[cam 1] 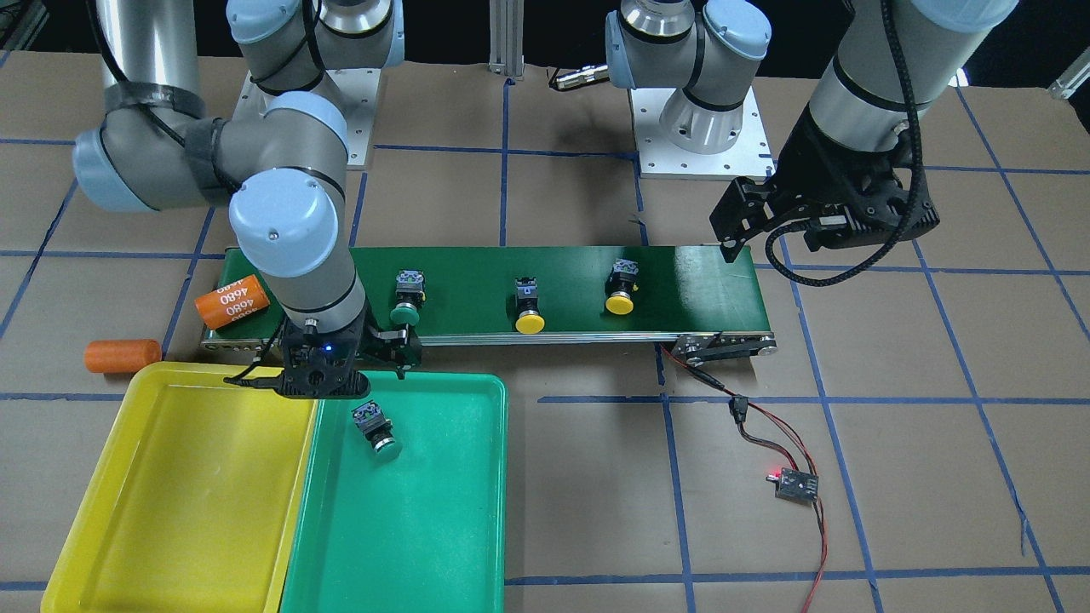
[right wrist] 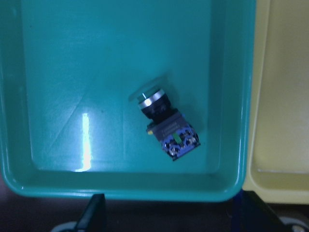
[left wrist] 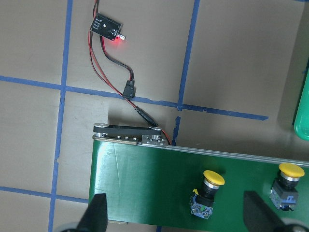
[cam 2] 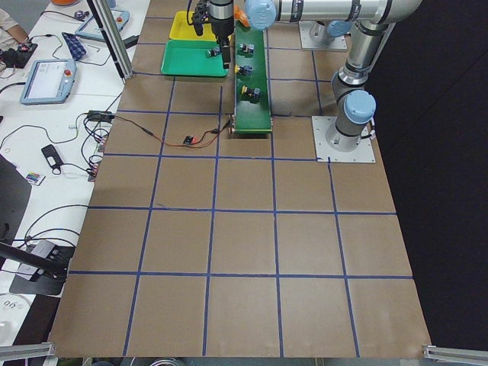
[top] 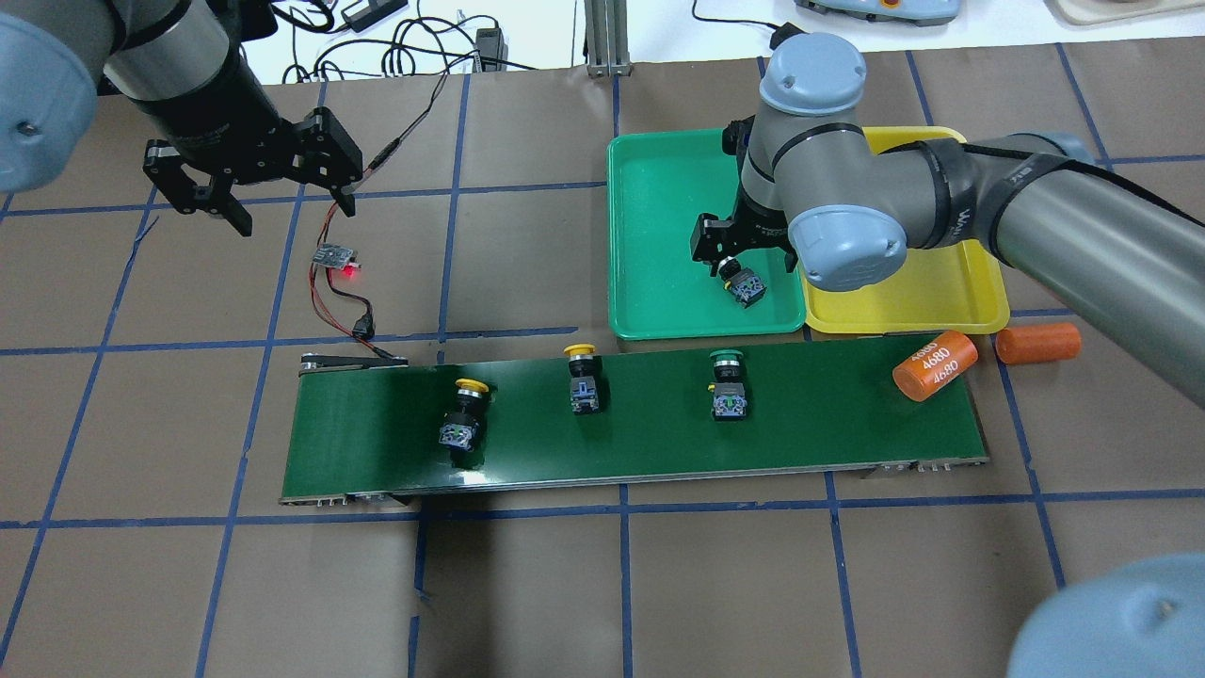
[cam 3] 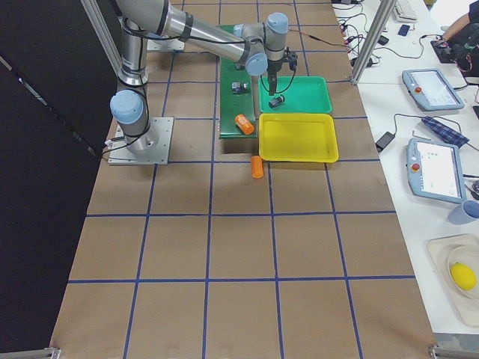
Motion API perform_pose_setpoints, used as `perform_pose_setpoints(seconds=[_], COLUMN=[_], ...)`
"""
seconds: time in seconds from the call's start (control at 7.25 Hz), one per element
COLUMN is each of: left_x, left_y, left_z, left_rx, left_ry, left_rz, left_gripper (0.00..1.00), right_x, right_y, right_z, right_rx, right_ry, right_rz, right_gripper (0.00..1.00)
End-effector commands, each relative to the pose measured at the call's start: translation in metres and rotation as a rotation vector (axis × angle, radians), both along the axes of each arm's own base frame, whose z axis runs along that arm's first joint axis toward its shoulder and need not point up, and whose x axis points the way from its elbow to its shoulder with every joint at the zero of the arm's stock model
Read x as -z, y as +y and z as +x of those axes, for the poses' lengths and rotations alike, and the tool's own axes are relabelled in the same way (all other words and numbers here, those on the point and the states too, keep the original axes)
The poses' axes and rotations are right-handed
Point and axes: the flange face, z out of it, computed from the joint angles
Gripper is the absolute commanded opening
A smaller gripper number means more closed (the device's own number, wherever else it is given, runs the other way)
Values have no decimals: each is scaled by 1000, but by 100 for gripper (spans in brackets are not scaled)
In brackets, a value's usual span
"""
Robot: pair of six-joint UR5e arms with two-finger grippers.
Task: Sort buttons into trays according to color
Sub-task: 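Lower the right gripper to the other green button and grasp it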
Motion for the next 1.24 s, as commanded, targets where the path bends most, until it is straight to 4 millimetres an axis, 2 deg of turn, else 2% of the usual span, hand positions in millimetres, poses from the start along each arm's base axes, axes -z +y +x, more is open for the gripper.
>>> perform_pose_setpoints(seconds=[0.0,0.28,0.55,0.83,1.1], left_x=[-2,2,7,4,8], left_y=[-1,-7,-11,-9,-1], left_z=[3,6,2,-1,-4], left_rx=[-4,-29,-23,-9,-3], left_ry=[-6,-3,2,-1,1], left_rz=[-3,8,12,8,31], left_gripper=[100,100,100,100,100], right_x=[-7,31,49,49,44], right_y=[35,60,68,66,63], right_z=[-1,1,-2,-7,-11], right_rx=[24,29,24,25,20], right_ry=[0,-36,-16,-12,20], right_rz=[128,210,233,232,214], right_gripper=[100,100,99,0,0])
